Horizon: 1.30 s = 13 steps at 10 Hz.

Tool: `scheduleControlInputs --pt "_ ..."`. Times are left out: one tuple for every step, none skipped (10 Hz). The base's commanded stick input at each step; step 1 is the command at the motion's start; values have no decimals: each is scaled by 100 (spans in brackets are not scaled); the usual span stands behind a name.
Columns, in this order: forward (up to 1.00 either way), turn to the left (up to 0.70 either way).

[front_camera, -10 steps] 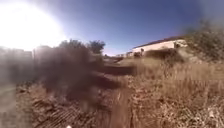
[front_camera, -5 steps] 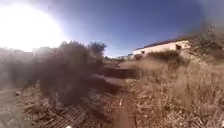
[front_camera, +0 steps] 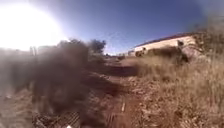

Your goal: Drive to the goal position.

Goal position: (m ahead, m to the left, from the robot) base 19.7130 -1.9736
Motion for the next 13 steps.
scheduleControlInputs --pt "50 -5" --pt "50 -6" --pt "50 -5" --pt "50 -3" --pt "50 -2" --pt "50 -1" --pt "50 0" --pt "50 0" --pt "50 0" --pt "50 0" --pt "50 0" --pt "50 0" --pt "50 0"
